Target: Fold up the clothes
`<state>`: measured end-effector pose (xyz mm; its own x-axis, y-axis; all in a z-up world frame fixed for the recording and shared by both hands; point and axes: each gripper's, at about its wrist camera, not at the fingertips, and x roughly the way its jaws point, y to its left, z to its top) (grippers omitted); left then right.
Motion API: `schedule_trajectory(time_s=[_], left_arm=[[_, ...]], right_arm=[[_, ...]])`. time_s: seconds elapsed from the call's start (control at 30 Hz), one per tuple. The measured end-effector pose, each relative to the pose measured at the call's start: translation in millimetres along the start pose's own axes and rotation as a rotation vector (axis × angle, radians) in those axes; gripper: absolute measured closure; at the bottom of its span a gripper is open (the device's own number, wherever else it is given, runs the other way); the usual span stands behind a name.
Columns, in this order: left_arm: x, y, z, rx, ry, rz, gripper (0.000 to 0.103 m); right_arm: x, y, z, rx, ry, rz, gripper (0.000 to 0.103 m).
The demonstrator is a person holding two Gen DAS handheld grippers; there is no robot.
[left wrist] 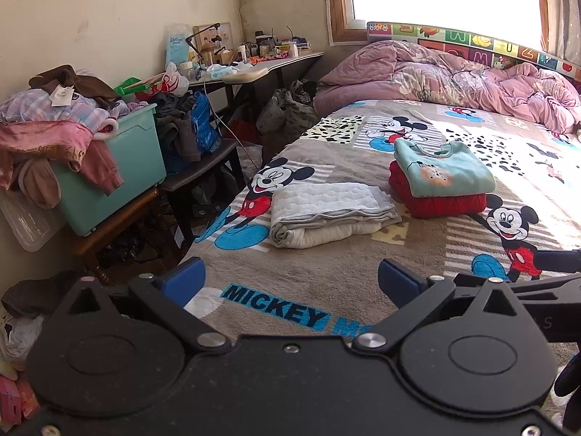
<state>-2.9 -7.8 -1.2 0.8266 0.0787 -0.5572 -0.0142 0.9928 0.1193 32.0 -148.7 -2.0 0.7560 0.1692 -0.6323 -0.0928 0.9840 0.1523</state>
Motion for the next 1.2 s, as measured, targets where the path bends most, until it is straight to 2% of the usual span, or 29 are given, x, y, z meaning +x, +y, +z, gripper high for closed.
schedule_trajectory(time_s=[0.9,1.2], left_arm=[[1,3,2,-0.001,0.005,0.000,0.000],[16,-2,4,0.010,0.007,0.001,0.000]], right_arm=[[1,-1,-2,0.012,0.002,0.001,0.000],[9,-11,-2,0.038,0.003,0.021,0.000]])
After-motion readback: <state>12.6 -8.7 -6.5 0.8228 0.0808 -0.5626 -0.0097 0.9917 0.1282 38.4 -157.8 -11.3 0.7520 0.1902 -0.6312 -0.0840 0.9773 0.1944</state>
